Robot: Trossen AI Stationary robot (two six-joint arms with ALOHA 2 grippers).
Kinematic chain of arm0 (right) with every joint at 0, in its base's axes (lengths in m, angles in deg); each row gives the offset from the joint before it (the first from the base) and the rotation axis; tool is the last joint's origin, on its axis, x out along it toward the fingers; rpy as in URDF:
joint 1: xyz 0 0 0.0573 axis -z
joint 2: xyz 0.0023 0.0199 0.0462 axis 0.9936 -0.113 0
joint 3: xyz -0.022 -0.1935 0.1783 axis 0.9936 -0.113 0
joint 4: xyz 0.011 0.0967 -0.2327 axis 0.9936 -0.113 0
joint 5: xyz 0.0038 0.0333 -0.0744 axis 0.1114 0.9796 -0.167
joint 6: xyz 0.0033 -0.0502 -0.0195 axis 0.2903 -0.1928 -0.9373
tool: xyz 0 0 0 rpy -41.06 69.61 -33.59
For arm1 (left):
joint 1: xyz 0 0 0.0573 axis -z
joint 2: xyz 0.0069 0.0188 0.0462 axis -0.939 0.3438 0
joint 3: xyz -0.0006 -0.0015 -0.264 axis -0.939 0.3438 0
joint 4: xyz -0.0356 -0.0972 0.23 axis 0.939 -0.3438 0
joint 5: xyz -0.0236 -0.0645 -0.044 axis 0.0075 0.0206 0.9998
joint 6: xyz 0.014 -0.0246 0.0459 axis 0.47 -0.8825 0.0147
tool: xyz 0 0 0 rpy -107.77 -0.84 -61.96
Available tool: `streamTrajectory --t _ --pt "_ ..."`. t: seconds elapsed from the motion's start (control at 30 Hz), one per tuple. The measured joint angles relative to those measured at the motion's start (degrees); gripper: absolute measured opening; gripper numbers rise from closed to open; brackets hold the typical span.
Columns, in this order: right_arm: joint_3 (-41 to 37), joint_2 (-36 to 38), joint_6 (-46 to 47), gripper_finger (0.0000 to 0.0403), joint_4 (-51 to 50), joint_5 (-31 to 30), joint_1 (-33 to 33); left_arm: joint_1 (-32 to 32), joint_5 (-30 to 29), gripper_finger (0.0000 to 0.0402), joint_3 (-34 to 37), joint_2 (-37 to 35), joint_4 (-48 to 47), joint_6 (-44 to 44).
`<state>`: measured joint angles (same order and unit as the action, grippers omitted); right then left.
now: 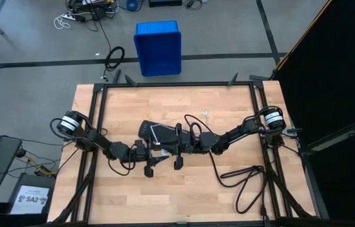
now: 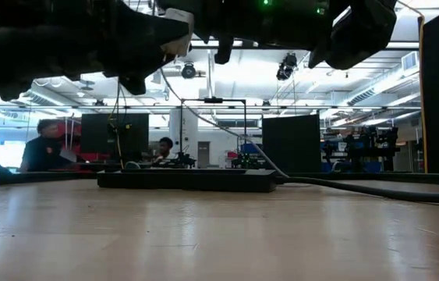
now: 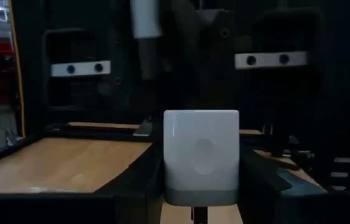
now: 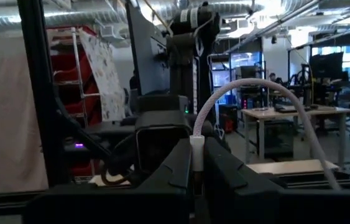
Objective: Insert USB
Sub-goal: Insert the purple charger cable into the white charger adapter
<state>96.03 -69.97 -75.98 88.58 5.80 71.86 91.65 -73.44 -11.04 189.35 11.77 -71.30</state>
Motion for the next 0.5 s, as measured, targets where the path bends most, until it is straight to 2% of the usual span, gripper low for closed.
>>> streamTrajectory --t 0.27,0.5 --pt "-1.76 0.0 -1.74 0.0 4.25 0.08 -0.36 -0.02 0.04 0.0126 1.91 -0.18 -0.12 -0.58" --pt "-1.84 0.0 -1.39 0.0 4.33 1.48 -0.14 -0.02 -0.09 0.0126 3.53 -4.7 -0.1 1.33"
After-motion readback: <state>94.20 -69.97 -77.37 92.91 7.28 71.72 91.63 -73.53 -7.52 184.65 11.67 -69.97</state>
